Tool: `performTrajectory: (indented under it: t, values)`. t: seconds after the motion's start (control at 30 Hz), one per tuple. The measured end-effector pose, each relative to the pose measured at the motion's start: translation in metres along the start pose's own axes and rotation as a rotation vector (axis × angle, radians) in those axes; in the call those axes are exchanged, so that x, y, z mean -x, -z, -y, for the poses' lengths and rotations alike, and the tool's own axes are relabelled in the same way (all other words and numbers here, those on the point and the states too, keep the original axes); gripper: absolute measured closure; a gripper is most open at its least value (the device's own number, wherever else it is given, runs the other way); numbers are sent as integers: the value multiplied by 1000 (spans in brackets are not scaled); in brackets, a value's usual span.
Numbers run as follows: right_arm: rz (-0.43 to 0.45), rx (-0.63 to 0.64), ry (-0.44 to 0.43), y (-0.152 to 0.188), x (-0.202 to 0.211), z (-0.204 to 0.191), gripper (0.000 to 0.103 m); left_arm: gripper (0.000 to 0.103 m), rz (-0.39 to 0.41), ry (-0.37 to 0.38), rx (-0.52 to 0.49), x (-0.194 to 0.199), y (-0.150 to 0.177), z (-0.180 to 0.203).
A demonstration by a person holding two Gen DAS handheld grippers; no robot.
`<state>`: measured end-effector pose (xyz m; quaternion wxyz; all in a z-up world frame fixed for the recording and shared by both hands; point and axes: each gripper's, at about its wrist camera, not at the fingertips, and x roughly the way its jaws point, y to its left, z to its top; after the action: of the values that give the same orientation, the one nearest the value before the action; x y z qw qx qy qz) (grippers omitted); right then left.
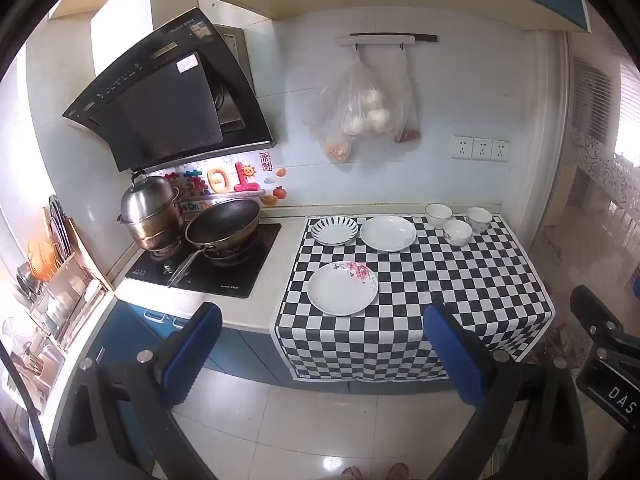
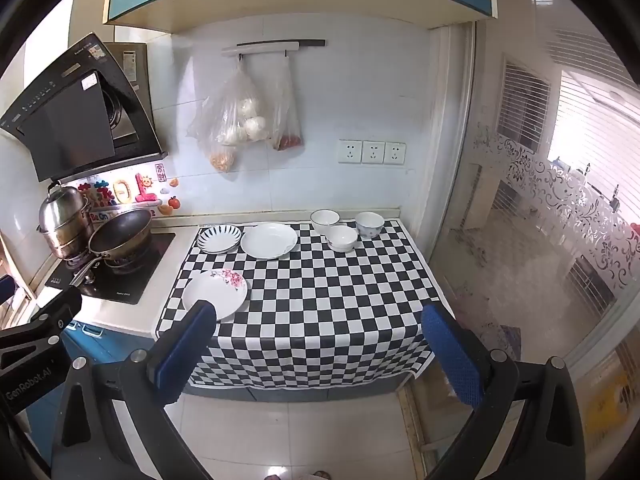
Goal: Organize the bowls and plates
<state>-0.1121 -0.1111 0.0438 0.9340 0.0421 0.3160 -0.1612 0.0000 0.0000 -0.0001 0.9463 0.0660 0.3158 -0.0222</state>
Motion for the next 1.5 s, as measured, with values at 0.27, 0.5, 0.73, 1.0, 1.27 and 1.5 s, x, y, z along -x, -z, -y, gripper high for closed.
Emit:
performTrajectory:
  t: [0.27,0.5,0.73,1.0,1.27,1.5]
  values:
    - [-1,-7,9,-1,-1,0,0,0,6,-5,-8,2,0,4]
    - [4,-10,15,-2,-1,-1,0,0,-5,2,-1,-5,-2,8]
    - [20,4,29,-1,2,-2,0,0,-5,0,-4,-7,-3,9]
    - [20,3,26,-3,0,-2,0,0,3,0,1,-6,-7,10]
    - [26,3,29,-4,0,-2,0,0,10,1,2,-5,-6,7]
    - [32,-1,29,-6,-3,-3,0,0,12,3,6,-2,-6,4]
